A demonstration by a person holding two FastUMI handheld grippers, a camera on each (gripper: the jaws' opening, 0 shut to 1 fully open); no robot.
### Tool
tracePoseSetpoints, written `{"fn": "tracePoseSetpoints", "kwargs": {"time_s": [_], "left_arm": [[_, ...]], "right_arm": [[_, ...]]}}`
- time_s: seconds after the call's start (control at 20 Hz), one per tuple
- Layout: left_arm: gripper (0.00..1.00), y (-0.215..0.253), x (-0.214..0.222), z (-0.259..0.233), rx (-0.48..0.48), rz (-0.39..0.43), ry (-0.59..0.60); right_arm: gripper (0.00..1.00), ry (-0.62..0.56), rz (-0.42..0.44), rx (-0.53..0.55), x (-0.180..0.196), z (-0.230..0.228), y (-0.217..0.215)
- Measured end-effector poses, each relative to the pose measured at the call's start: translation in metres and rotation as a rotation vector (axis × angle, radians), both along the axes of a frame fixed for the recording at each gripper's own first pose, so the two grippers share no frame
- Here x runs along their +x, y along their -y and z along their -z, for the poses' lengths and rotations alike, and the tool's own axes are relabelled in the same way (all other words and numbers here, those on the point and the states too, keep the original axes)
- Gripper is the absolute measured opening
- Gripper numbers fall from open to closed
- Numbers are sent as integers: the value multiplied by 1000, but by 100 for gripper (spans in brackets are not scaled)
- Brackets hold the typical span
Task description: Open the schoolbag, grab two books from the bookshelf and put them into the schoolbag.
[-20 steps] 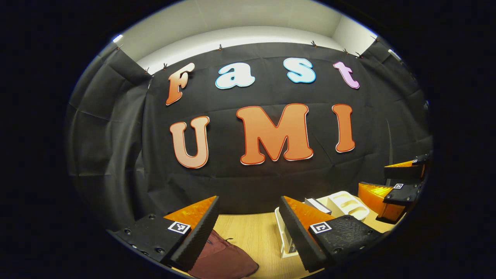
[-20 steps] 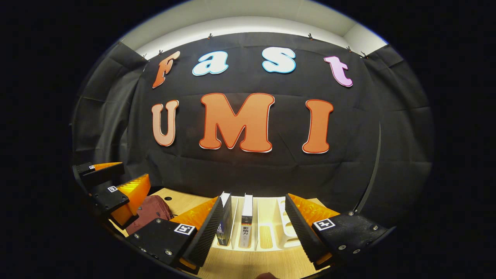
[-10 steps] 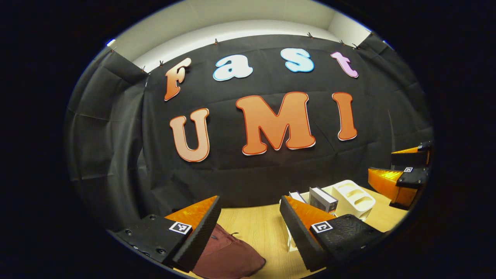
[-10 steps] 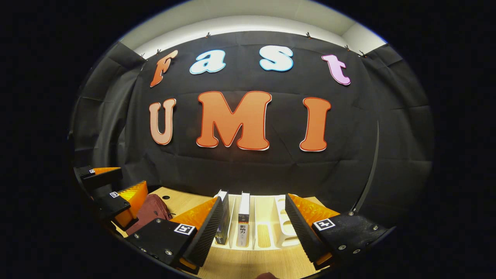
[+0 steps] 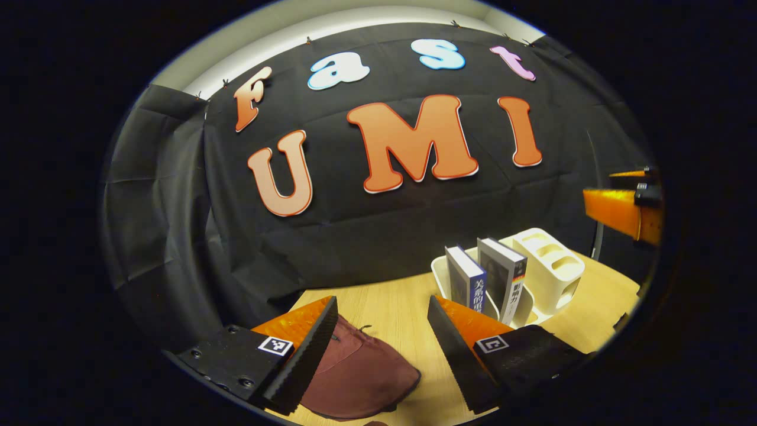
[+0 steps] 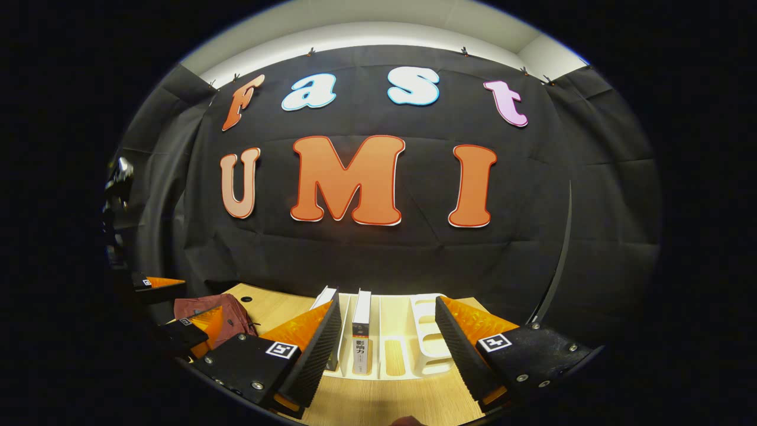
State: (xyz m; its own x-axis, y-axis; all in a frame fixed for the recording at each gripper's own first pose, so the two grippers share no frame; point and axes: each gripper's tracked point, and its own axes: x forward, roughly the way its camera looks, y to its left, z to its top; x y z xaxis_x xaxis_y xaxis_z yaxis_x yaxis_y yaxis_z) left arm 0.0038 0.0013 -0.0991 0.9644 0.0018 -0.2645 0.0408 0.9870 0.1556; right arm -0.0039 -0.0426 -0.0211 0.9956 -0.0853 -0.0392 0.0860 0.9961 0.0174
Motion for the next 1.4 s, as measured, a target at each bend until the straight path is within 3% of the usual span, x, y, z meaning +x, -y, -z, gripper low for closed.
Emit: {"fn": "tracePoseSetpoints", "kwargs": {"time_s": [0.1, 0.3, 0.5, 0.9, 1.4], "left_arm": [[100, -3, -3, 15, 15, -5, -50], [98, -6, -8, 23, 50, -4, -59], [98, -11, -9, 53, 168, 19, -89], [98, -24, -33, 161, 425, 72, -301], [98, -31, -70, 233, 564, 92, -506]], "right_arm": [[94, -5, 12, 2, 0, 1, 5], [95, -7, 23, -4, -2, 3, 11], [95, -14, 30, -6, -3, 6, 15], [94, -43, 70, -17, -9, 20, 34], [95, -79, 82, -17, -8, 39, 50]]}}
